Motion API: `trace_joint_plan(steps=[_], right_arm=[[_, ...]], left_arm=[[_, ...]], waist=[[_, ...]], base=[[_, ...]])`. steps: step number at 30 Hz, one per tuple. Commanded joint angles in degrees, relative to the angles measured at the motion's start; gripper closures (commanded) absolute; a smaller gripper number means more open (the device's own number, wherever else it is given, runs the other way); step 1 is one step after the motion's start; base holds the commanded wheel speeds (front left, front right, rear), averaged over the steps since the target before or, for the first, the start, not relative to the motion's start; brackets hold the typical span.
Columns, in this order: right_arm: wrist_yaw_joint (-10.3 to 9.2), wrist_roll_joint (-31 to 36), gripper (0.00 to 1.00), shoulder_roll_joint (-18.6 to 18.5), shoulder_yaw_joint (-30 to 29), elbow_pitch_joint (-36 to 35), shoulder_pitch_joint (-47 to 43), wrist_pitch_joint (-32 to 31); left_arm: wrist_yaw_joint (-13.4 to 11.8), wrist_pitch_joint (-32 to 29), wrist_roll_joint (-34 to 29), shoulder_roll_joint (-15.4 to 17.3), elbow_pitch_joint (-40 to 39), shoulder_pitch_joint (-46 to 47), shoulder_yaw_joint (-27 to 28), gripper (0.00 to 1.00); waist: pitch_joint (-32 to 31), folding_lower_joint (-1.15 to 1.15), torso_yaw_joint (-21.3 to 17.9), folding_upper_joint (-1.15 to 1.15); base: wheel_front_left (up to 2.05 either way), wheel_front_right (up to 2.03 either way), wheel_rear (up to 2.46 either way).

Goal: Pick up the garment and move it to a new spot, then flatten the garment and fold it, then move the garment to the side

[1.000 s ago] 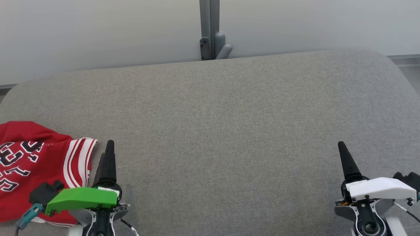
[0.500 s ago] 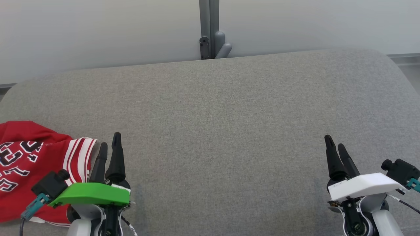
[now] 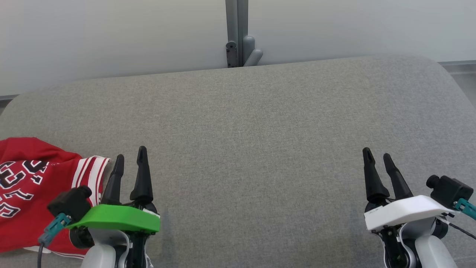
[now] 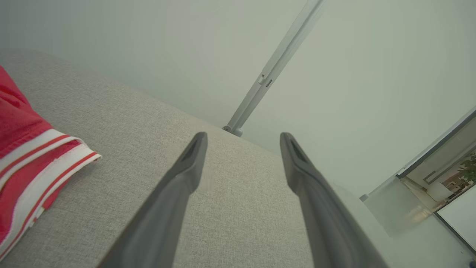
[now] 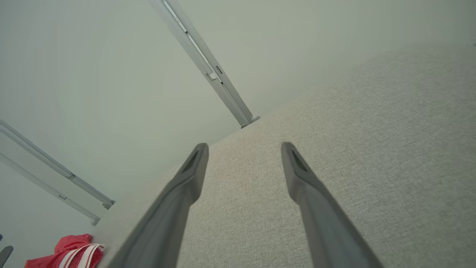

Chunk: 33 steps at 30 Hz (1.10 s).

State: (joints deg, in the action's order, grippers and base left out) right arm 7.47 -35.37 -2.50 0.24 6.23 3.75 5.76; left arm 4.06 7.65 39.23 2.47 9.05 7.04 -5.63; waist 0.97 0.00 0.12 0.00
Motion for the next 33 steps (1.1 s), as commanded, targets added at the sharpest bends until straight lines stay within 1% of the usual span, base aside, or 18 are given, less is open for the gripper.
trace_joint_plan(steps=[1,2,13,27,30,33], right_arm=[[0.02,2.13,0.00,-0.26,0.33,-1.23,-0.02,0.85],[0.02,2.13,0.00,-0.26,0.33,-1.23,-0.02,0.85],[0.02,9.87,0.00,-0.28,1.75,-2.62,-0.72,2.72],[0.02,17.81,0.00,-0.32,2.70,-2.85,-1.44,4.88],[0.02,18.48,0.00,-0.34,3.31,-3.25,-1.55,5.31],[0.03,19.68,0.00,-0.36,3.60,-3.41,-1.70,5.70]], left_arm=[[-0.46,0.57,-2.32,0.36,-1.10,0.16,-0.39,0.00],[-0.46,0.57,-2.32,0.36,-1.10,0.16,-0.39,0.00],[-1.79,2.09,-10.13,0.42,-1.74,-0.28,-2.14,0.00],[-2.93,3.78,-16.54,0.47,-0.06,-0.46,-2.72,0.00],[-3.51,4.21,-16.55,0.48,-0.95,-0.58,-2.31,0.00],[-3.19,4.49,-17.45,0.48,-1.25,-0.80,-2.10,0.00]], waist=[[0.00,0.00,-0.02,0.00],[0.00,0.00,-0.02,0.00],[-0.16,0.00,0.12,0.00],[-0.28,0.00,0.30,0.00],[-0.14,0.00,0.29,0.00],[0.03,0.00,0.27,0.00]], base=[[0.00,0.00,0.00],[0.00,0.00,0.00],[0.00,0.00,0.00],[0.00,0.00,0.00],[0.00,0.00,0.00],[0.00,0.00,0.00]])
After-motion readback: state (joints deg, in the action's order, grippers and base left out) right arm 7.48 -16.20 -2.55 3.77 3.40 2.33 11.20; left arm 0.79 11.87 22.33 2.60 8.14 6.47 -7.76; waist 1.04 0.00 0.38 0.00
